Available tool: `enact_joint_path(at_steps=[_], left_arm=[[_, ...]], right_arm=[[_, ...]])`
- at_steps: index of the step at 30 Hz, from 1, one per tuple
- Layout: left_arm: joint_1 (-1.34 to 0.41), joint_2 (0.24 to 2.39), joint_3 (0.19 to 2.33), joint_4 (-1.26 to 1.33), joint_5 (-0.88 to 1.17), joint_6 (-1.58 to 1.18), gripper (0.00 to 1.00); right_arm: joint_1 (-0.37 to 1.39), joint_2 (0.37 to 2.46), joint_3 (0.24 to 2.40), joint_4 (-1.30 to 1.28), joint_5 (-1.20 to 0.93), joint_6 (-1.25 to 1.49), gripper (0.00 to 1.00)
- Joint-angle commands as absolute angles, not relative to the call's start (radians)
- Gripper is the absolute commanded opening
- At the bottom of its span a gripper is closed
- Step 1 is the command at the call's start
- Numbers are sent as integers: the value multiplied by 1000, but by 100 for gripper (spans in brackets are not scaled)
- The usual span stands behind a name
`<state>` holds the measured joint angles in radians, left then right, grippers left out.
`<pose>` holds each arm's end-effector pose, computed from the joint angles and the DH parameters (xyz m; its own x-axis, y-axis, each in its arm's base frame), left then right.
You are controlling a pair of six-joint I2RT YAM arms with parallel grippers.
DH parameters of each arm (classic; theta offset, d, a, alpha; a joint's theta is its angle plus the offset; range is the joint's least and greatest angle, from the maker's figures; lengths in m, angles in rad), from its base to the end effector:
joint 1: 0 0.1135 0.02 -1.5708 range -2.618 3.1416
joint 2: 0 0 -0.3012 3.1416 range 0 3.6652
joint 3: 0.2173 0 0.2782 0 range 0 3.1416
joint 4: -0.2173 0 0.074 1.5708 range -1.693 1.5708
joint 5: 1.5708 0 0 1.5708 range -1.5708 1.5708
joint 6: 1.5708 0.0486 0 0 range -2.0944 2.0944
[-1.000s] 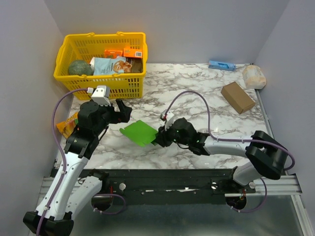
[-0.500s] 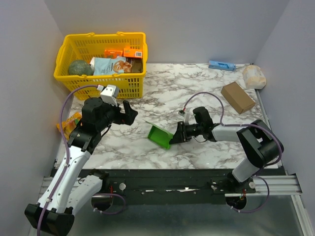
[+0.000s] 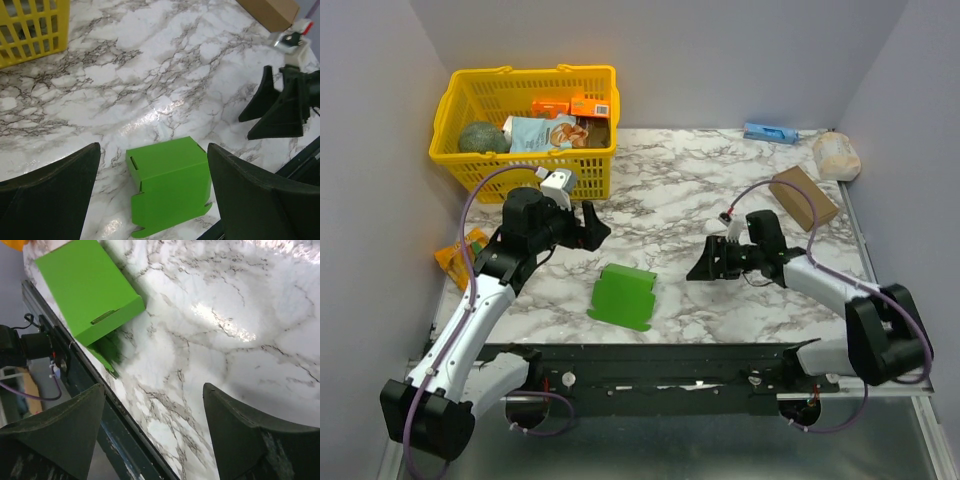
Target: Fold the paper box
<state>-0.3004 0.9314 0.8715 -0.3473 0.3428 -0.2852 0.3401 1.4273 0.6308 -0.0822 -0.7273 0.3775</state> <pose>0.2101 -0.0822 0.3514 -0.5244 -0.1150 -0.8437 0.4439 0.8086 -0.3861 0.2533 0.1239 0.1744 -0.9140 -0.0313 -0.4045 -0.3359 0.6177 0.7111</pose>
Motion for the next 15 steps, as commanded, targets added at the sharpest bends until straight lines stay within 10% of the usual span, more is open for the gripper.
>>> enact_joint_path(at_steps=[1, 7, 15], left_arm=[[-298, 985, 900, -344, 402, -232, 94], [-298, 1023, 836, -265, 475, -264, 92], [-298, 988, 838, -294, 413, -227, 93]], right_arm=[[373, 1197, 559, -106, -565, 321, 86], [584, 1008, 459, 104, -258, 160, 89], [727, 1354, 711, -43, -76, 84, 88]])
